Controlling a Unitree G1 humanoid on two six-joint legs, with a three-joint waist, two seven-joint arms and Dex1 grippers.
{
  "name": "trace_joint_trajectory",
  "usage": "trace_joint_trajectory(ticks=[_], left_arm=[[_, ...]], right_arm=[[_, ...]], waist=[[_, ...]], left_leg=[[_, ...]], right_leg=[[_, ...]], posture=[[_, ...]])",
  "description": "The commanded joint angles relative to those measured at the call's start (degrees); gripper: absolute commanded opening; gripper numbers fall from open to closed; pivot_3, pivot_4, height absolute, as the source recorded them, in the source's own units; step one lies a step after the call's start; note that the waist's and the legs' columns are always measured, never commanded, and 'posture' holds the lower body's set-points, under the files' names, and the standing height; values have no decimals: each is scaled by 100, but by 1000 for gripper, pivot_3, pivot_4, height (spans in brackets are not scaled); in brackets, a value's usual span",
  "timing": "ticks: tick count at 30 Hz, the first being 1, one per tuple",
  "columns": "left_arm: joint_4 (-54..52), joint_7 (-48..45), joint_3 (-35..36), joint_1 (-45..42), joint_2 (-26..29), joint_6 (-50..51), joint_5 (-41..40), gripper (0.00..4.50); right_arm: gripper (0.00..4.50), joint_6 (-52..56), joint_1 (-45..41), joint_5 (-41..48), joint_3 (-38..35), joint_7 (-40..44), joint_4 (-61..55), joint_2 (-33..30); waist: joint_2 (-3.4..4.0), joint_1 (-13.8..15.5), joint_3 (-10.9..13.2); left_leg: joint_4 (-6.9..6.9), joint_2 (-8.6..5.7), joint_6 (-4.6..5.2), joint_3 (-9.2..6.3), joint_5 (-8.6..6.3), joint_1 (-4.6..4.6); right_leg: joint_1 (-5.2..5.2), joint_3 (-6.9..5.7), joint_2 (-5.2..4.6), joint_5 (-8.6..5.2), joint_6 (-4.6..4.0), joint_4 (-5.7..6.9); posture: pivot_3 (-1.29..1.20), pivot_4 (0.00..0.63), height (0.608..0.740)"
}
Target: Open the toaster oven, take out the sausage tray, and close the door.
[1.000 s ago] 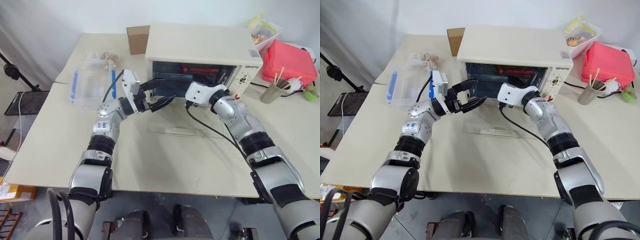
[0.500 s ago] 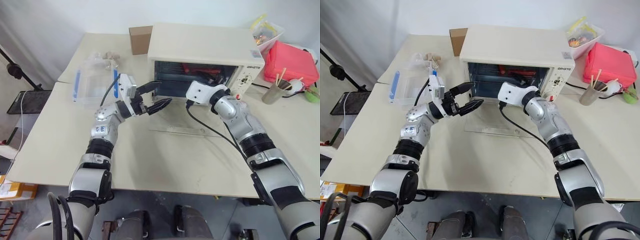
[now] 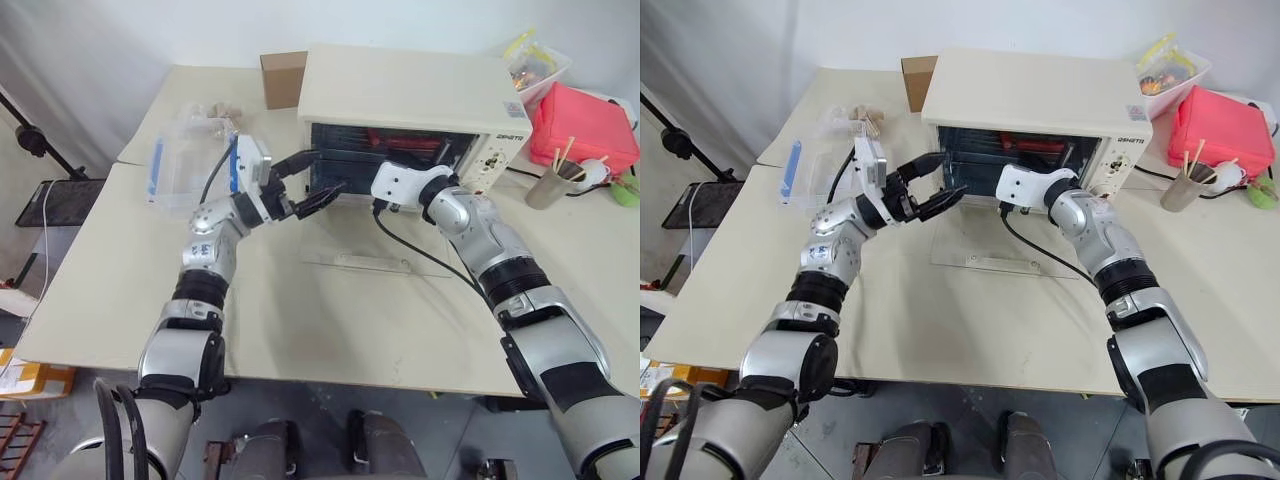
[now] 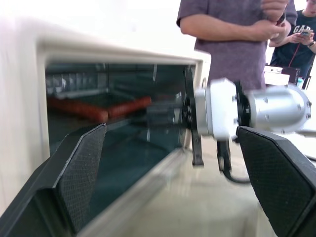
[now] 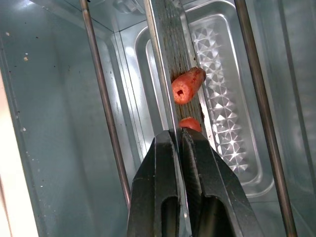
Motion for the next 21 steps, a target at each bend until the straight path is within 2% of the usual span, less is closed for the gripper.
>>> trace_joint_trajectory(ticks=[1,5,8,15,21], left_arm=[[390,82,108,-375,11,-85,69,4500],[729,36,200,-616,-1,-38,52,4500],[990,64,239,-785,13,-94,93,4500],[1372,13,348,-975,55,-140,157,4500],[1373,-123,449,-858,128,-52,133,4500]], right_arm=[[12,-211,28,130,-120,-25,-549,-126],[12,-293,266,161,-139,232,-1077,-303],[12,-244,681,264,-224,584,-1880,-506],[12,298,2127,445,-648,1391,-4149,-950],[12,669,3289,426,-987,1774,-5650,-1120]], waist=[[0,0,0],[0,7,0],[0,12,0],[0,34,0],[0,52,0]], left_leg=[[1,0,0,0,0,0],[5,0,0,-3,0,-1],[10,-1,0,-4,0,-7],[22,0,0,-3,-1,-7],[37,0,1,-1,-1,-6]], right_leg=[[0,0,0,0,0,0],[0,-6,0,0,0,6],[-1,-13,0,0,0,5],[0,-49,1,0,0,10],[-1,-48,2,0,0,25]], posture=[[0,150,740],[0,150,740],[0,150,740],[0,150,740],[0,150,740]])
